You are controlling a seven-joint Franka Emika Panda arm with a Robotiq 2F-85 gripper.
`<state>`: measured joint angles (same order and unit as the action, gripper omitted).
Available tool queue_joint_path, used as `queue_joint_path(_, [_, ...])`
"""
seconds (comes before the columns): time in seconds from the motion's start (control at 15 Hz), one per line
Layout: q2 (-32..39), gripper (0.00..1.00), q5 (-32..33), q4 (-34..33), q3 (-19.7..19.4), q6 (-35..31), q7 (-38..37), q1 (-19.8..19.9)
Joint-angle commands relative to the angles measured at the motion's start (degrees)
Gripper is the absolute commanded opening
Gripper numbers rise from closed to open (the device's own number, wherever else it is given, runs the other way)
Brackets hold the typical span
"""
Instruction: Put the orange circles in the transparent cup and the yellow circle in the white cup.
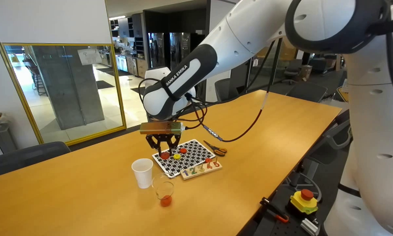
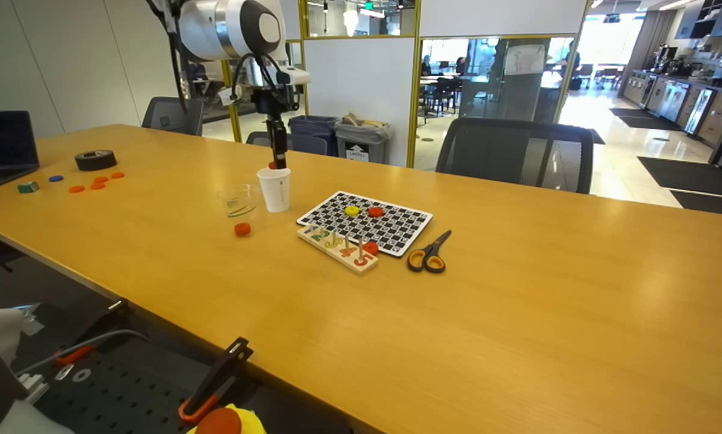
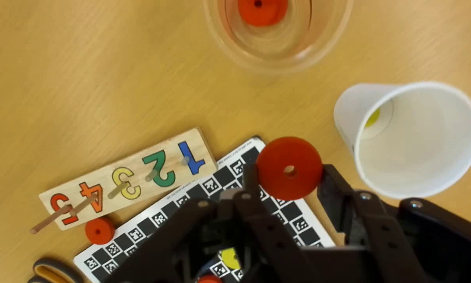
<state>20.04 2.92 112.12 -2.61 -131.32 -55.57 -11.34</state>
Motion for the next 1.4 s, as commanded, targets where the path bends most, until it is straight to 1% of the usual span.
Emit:
queue_joint_path(0.0, [-6.2,0.18,-3.0,6.5,3.9,1.5,7.8,1.2])
queue_joint_path(0.33, [-5.8,0.18,-6.1,9.4,6.1,1.2,14.2,1.3])
queue_joint_path(0.73, [-2.9,0.18,-9.9,10.3,6.5,-0.5,21.2,1.3])
queue_joint_path(1.33, [-2.3,0.18,-8.2,10.8,5.5,-6.7,20.4,0.0])
